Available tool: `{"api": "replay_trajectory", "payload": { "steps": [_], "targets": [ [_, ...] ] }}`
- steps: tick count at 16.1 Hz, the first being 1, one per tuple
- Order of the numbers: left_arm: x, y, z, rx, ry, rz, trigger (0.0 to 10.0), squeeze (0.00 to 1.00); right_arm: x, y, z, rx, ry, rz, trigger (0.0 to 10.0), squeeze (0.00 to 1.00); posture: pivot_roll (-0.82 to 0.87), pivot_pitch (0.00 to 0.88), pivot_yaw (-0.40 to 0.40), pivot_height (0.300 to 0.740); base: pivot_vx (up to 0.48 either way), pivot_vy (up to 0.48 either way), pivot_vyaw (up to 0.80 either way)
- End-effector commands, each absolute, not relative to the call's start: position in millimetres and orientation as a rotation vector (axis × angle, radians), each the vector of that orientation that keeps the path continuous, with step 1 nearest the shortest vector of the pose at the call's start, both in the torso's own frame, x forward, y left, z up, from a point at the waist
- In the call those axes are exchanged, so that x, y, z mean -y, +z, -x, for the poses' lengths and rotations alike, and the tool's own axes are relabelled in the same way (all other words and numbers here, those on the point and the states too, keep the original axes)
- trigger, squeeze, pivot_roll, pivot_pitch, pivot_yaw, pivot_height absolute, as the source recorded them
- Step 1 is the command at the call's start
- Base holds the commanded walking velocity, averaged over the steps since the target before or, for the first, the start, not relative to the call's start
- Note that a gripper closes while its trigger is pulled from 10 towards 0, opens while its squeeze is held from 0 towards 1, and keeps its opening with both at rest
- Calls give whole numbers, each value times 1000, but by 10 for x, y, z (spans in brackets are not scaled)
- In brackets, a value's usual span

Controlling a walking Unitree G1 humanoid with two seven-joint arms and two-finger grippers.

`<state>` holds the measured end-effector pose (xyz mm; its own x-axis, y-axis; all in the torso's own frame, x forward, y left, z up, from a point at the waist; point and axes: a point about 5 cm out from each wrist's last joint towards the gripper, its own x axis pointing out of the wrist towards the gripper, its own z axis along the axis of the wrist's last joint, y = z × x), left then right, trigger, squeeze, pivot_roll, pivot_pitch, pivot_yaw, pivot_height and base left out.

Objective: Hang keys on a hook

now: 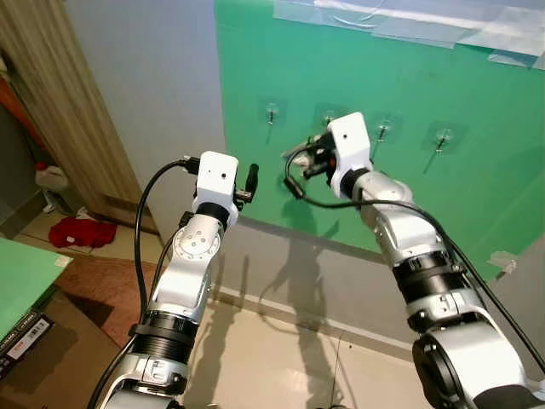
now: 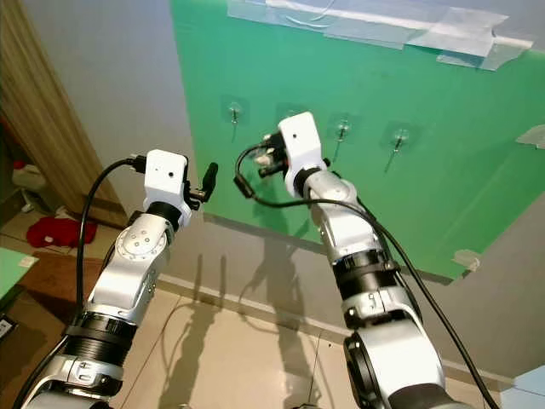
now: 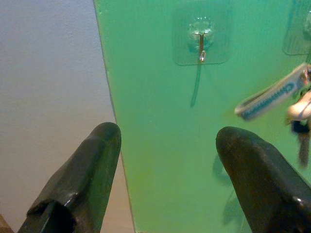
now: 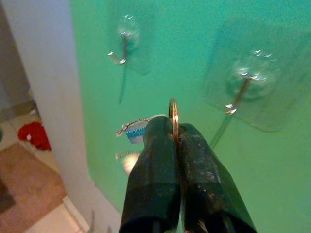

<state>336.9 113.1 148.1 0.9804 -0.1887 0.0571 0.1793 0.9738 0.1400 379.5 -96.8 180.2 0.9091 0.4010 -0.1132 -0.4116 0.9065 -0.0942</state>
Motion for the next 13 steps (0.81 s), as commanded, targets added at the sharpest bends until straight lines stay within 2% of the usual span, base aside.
{"api": "replay_trajectory", "payload": {
  "steps": [1, 7, 13],
  "targets": [
    [-1104, 1549, -3390, 95, -188, -140, 10000, 0, 1016, 1878, -3849, -64, 385, 82, 0, 0, -42, 0, 3, 740, 0, 0, 0],
    [-1093, 1553, -3395, 95, -192, -139, 10000, 0, 1123, 1869, -3955, -71, 312, 59, 0, 0, -41, 0, 3, 740, 0, 0, 0],
    [-1103, 1557, -3393, 97, -190, -142, 10000, 0, 1056, 1911, -4002, -54, 333, 61, 0, 0, -31, 0, -1, 740, 0, 0, 0]
  ]
}}
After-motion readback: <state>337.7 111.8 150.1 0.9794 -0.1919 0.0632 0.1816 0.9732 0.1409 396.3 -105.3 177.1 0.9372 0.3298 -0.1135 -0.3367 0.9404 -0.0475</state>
